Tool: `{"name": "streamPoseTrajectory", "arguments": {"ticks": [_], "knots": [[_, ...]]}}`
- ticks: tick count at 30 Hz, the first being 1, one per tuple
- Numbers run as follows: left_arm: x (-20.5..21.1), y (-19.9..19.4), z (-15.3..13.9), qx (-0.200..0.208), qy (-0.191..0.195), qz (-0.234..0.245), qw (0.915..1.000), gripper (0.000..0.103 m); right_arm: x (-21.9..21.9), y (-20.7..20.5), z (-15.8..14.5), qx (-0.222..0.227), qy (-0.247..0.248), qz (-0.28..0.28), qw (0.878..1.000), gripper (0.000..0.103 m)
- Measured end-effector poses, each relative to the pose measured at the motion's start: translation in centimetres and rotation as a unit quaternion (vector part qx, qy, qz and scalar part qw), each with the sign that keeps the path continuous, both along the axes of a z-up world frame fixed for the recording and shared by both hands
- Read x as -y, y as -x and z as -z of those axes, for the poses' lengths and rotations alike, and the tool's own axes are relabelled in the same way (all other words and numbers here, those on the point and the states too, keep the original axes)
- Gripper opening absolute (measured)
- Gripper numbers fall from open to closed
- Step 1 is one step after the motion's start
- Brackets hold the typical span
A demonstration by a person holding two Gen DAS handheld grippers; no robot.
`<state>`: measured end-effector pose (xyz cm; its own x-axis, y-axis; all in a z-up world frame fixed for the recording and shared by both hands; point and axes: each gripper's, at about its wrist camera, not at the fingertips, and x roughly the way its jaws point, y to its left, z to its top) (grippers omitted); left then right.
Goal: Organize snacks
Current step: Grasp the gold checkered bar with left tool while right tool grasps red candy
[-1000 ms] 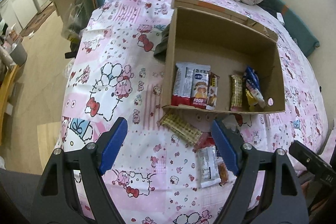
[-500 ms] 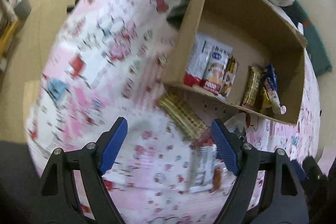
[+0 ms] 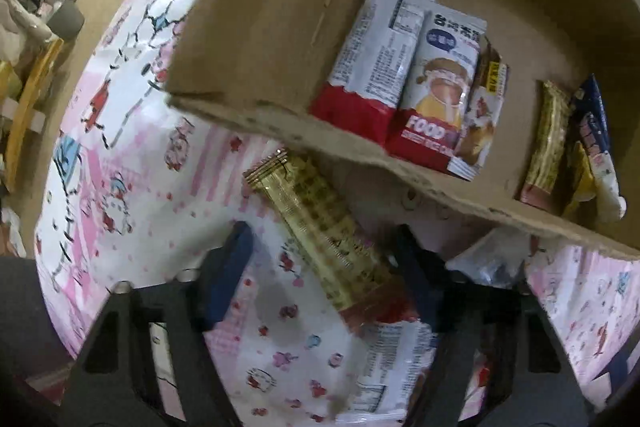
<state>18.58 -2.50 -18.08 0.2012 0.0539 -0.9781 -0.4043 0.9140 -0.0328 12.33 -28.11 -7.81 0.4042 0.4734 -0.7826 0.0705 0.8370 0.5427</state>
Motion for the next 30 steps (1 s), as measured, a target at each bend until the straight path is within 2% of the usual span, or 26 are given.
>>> {"name": "streamPoseTrajectory", "arguments": {"ticks": [1,2,3,10,11,12,14,15,17,19,21,23,28,30], "knots": [[-0.3,0.1,-0.1,0.003,0.0,0.0,1.0,0.043,0.0,0.0,-0.1,0.001,0.0,0.001,1.0,0.1],[-0.6,0.2,-0.2,0.001,-0.001,0.006,1.0,0.026,0.1,0.0,-0.1,0.001,-0.002,0.003,1.0,0.1],[-0.7,0.2,-0.3,-0.004,-0.007,0.02,0.9998,0.022,0.2,0.0,0.0,-0.001,-0.004,0.005,1.0,0.1],[-2.8,3.3,-3.1,-0.008,0.009,0.059,0.9982,0.022,0.9,-0.1,0.8,-0.025,-0.005,0.026,0.999,0.1],[-2.9,3.9,-3.6,-0.007,0.011,0.067,0.9976,0.022,1.1,-0.2,1.4,-0.042,-0.002,0.029,0.999,0.096],[-3.1,4.4,-4.2,-0.006,0.012,0.077,0.9969,0.022,1.2,-0.3,1.9,-0.056,-0.003,0.031,0.998,0.083],[-3.2,5.9,-5.8,0.003,0.017,0.103,0.9945,0.022,1.4,-0.4,3.7,-0.1,-0.028,0.03,0.994,0.07],[-3.1,6.6,-6.4,0.006,0.02,0.113,0.9934,0.022,1.3,-0.4,4.2,-0.112,-0.038,0.028,0.993,0.06],[-3.3,7.9,-7.7,0.017,0.036,0.133,0.9903,0.022,0.6,-0.3,5.5,-0.141,-0.061,0.014,0.988,0.052],[-3.4,9.0,-8.7,0.026,0.042,0.15,0.9875,0.022,-0.2,-0.4,6.2,-0.153,-0.063,0.006,0.986,0.048],[-3.5,9.6,-9.4,0.04,0.029,0.159,0.9861,0.022,-1.4,-0.7,6.5,-0.16,-0.029,-0.001,0.987,0.045],[-3.4,9.0,-9.4,0.045,0.034,0.155,0.9863,0.022,-2.6,-0.9,7.1,-0.169,0.003,-0.013,0.986,0.042],[-4.7,8.7,-9.1,0.055,0.045,0.138,0.9878,0.022,-3.7,-0.9,8.6,-0.189,0.029,-0.022,0.981,0.034],[-4.5,8.6,-9.4,0.059,0.047,0.138,0.9875,0.022,-4.3,-1.0,8.8,-0.19,0.037,-0.029,0.981,0.026]]}}
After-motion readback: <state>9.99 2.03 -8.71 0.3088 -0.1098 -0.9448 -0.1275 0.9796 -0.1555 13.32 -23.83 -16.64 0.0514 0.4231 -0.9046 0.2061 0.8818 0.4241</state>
